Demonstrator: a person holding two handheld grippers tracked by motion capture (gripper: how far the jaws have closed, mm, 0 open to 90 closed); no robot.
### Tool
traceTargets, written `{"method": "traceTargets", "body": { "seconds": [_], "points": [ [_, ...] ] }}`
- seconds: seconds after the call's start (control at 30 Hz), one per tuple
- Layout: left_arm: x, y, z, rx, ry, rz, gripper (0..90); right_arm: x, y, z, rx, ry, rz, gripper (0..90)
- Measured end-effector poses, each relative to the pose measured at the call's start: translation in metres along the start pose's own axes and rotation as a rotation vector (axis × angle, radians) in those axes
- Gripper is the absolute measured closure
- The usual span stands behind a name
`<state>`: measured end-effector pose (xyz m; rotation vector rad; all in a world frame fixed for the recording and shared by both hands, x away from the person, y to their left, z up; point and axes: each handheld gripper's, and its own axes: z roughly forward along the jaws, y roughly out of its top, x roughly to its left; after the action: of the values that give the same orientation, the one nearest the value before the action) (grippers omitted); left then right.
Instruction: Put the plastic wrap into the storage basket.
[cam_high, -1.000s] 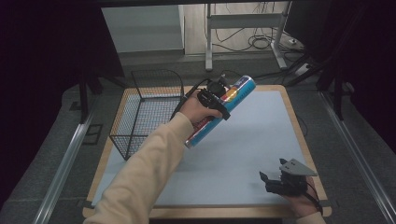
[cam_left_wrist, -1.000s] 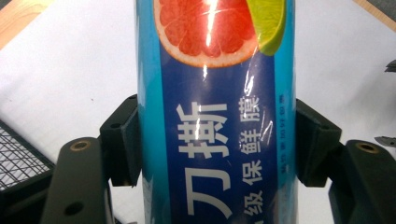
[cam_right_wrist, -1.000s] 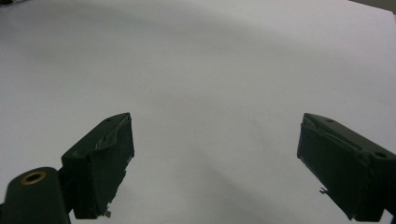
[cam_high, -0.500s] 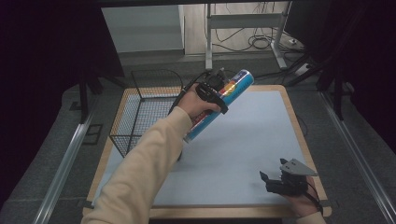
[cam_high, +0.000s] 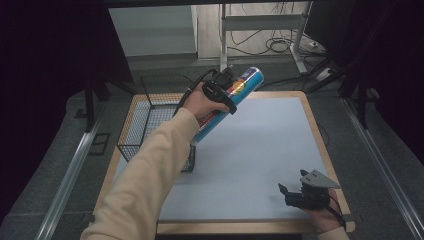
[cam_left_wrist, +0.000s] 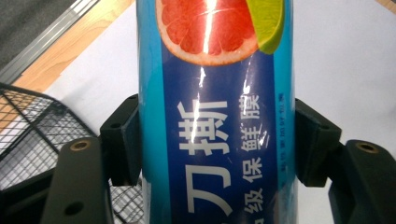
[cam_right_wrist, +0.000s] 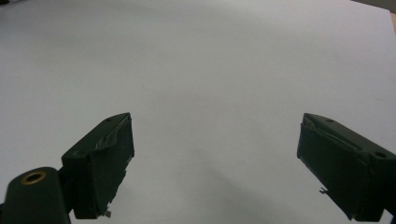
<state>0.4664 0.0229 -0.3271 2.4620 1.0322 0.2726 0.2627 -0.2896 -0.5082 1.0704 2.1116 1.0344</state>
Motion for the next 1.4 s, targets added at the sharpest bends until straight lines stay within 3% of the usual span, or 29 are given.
{"method": "traceTargets", "body": {
  "seconds": [0.37, 1.4],
  "points": [
    [0.023, -0.007, -0.006, -0.008, 0.040, -0.036, 31.9, -0.002, 0.000, 0.000, 0.000, -0.005, 0.006, 11.1],
    [0.074, -0.058, 0.006, 0.024, 0.107, -0.139, 31.9, -0.002, -0.001, 0.002, 0.010, -0.012, 0.001, 11.1]
  ]
}}
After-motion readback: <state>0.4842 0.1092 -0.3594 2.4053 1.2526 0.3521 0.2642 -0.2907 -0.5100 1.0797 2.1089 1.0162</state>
